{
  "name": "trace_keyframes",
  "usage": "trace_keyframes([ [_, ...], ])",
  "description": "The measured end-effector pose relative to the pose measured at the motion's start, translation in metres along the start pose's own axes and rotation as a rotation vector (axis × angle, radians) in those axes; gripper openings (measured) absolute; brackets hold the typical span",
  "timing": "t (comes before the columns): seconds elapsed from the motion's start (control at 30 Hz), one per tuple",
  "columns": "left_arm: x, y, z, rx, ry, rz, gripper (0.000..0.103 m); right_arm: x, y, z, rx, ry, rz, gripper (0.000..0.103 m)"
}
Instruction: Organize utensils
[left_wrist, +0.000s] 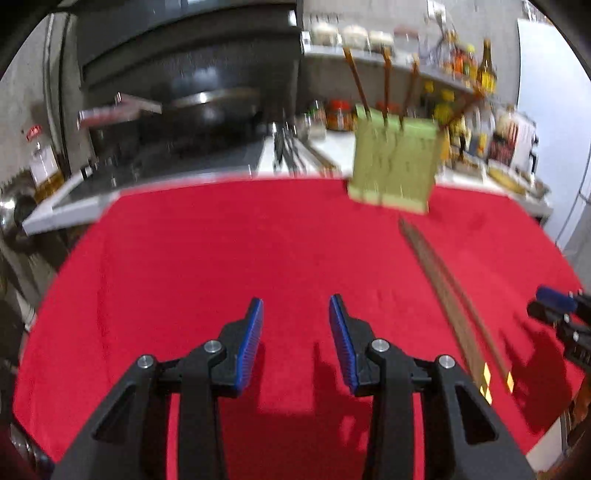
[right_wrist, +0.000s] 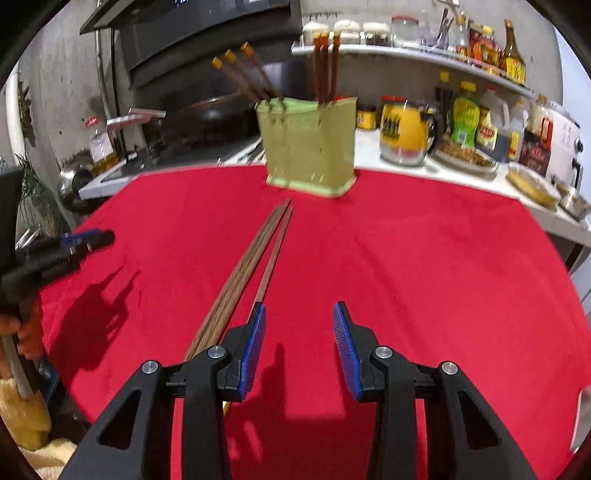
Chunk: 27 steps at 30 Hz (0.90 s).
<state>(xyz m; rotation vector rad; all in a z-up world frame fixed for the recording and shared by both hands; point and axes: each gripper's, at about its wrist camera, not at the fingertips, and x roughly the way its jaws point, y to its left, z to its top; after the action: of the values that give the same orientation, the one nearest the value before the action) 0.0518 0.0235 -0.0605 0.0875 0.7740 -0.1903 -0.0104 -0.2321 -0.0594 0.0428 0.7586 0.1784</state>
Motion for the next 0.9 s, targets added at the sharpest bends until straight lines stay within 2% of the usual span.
trace_keyframes([
  [0.13, 0.006, -0.011, -0.023, 0.006, 0.073, -0.048, 0.037, 0.005, 0.011, -0.015, 0.0, 0.041, 0.014, 0.04],
  [0.2, 0.008, -0.018, -0.027, 0.01, 0.085, -0.069, 0.037, 0.01, 0.018, -0.018, -0.006, 0.054, 0.019, 0.038],
  [0.3, 0.011, -0.026, -0.027, 0.021, 0.098, -0.098, 0.038, 0.019, 0.027, -0.015, -0.03, 0.067, 0.03, 0.022],
  [0.5, 0.017, -0.034, -0.024, 0.029, 0.103, -0.111, 0.038, 0.036, 0.038, -0.005, -0.067, 0.092, 0.023, 0.019],
  [0.57, 0.018, -0.036, -0.022, 0.029, 0.103, -0.115, 0.038, 0.042, 0.039, -0.004, -0.078, 0.101, 0.002, 0.014],
  [0.6, 0.019, -0.037, -0.02, 0.025, 0.104, -0.123, 0.038, 0.043, 0.038, -0.004, -0.082, 0.104, -0.006, 0.009],
  [0.63, 0.019, -0.038, -0.02, 0.024, 0.103, -0.129, 0.038, 0.042, 0.036, -0.004, -0.085, 0.1, -0.019, 0.008],
  [0.9, 0.024, -0.062, -0.012, 0.039, 0.13, -0.23, 0.038, 0.03, -0.017, -0.012, 0.016, 0.089, -0.096, 0.007],
])
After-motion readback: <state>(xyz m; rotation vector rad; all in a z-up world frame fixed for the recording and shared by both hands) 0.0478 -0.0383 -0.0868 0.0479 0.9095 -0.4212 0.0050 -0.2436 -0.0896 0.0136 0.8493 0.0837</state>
